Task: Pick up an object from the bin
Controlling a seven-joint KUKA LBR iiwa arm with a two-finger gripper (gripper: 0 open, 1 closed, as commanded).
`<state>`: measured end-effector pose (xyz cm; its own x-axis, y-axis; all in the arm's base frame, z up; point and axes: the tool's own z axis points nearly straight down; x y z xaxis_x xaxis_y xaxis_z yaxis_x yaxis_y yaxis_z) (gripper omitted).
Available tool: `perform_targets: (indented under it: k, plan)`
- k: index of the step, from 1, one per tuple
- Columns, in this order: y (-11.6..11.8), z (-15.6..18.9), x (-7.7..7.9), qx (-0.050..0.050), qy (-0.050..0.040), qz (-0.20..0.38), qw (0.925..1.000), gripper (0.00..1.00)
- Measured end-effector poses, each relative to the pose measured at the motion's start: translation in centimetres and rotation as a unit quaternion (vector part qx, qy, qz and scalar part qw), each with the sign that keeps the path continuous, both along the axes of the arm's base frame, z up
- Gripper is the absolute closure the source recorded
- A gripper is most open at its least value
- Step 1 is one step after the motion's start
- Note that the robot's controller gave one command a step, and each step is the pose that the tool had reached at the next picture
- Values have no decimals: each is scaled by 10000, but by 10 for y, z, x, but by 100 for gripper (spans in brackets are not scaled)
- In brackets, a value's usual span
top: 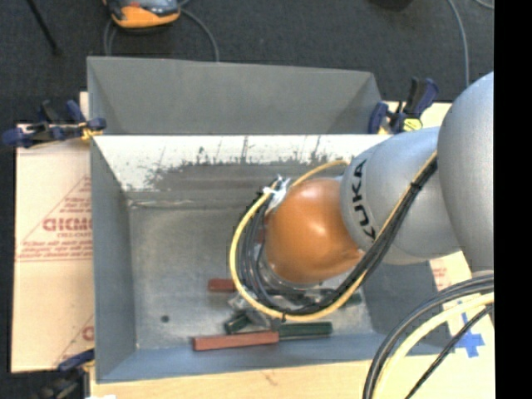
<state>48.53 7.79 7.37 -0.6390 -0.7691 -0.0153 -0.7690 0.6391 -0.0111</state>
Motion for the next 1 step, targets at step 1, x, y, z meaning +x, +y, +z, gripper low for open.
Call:
perform_targets:
  k: [1]
  plan:
    - [2,48,1,-23,114,-118,9999,100]
